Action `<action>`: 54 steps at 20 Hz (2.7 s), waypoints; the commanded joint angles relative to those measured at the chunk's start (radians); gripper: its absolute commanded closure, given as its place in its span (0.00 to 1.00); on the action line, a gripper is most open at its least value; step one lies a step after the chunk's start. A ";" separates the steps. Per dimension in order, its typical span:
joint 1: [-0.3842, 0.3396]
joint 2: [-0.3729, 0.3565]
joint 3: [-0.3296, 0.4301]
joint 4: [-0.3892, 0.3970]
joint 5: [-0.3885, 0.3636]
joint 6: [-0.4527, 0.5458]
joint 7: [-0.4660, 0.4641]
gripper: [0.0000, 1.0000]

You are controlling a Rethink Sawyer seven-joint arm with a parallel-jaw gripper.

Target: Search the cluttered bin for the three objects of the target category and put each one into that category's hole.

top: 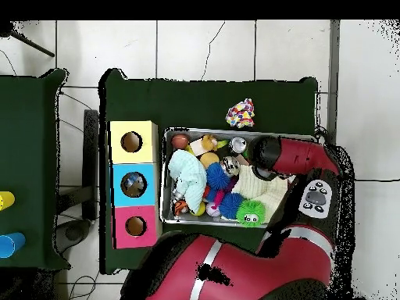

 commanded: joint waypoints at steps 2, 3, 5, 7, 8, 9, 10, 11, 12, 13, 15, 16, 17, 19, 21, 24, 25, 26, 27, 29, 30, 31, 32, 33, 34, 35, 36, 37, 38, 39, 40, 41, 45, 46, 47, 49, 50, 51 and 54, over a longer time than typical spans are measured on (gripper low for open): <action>-0.035 0.026 0.162 0.091 0.058 0.000 0.048 0.00; -0.034 0.025 0.163 0.090 0.059 0.013 0.047 0.00; -0.037 0.030 0.170 0.097 0.054 0.001 0.046 0.00; -0.047 0.044 0.182 0.096 0.049 -0.029 0.046 0.00; -0.059 0.055 0.196 0.097 0.047 -0.053 0.037 0.00; -0.064 0.063 0.201 0.094 0.046 -0.065 0.038 0.00; -0.073 0.076 0.210 0.088 0.041 -0.083 0.032 0.00; -0.079 0.084 0.215 0.083 0.038 -0.090 0.030 0.00; -0.085 0.095 0.222 0.079 0.036 -0.107 0.031 0.00; -0.088 0.102 0.225 0.075 0.033 -0.113 0.032 0.00; -0.094 0.118 0.231 0.063 0.026 -0.137 0.038 0.00; -0.099 0.125 0.234 0.057 0.022 -0.150 0.035 0.00; -0.101 0.129 0.236 0.053 0.021 -0.156 0.036 0.00; -0.101 0.138 0.231 0.042 0.008 -0.208 0.047 0.00; -0.089 0.143 0.212 0.034 -0.007 -0.267 0.075 0.00; -0.063 0.156 0.158 0.020 -0.034 -0.409 0.140 0.00; -0.062 0.157 0.154 0.018 -0.034 -0.427 0.139 0.00; -0.065 0.155 0.152 0.019 -0.035 -0.445 0.137 0.00; -0.065 0.152 0.150 0.020 -0.035 -0.452 0.131 0.00; -0.069 0.137 0.148 0.034 -0.035 -0.475 0.123 0.00; -0.081 0.122 0.162 0.050 -0.036 -0.492 0.113 0.00; -0.084 0.116 0.166 0.056 -0.037 -0.506 0.111 0.00; -0.096 0.105 0.185 0.072 -0.038 -0.525 0.101 0.00; -0.104 0.101 0.197 0.077 -0.041 -0.534 0.092 0.00; -0.125 0.098 0.230 0.088 -0.038 -0.552 0.081 0.00; -0.136 0.099 0.246 0.091 -0.041 -0.566 0.071 0.00; -0.153 0.101 0.276 0.096 -0.037 -0.571 0.059 0.00; -0.157 0.104 0.284 0.094 -0.037 -0.569 0.051 0.00; -0.168 0.110 0.303 0.093 -0.037 -0.570 0.041 0.00; -0.176 0.113 0.316 0.093 -0.037 -0.571 0.036 0.00; -0.185 0.117 0.331 0.092 -0.042 -0.579 0.027 0.00; -0.192 0.118 0.343 0.094 -0.044 -0.580 0.022 0.00; -0.232 0.117 0.403 0.099 -0.054 -0.544 -0.025 0.00; -0.236 0.116 0.410 0.099 -0.055 -0.524 -0.036 0.00; -0.239 0.116 0.414 0.097 -0.056 -0.507 -0.044 0.00; -0.234 0.116 0.411 0.080 -0.073 -0.460 -0.064 1.00; -0.242 0.116 0.423 0.077 -0.071 -0.428 -0.088 1.00; -0.250 0.115 0.436 0.073 -0.070 -0.397 -0.112 1.00; -0.263 0.115 0.459 0.060 -0.074 -0.329 -0.156 1.00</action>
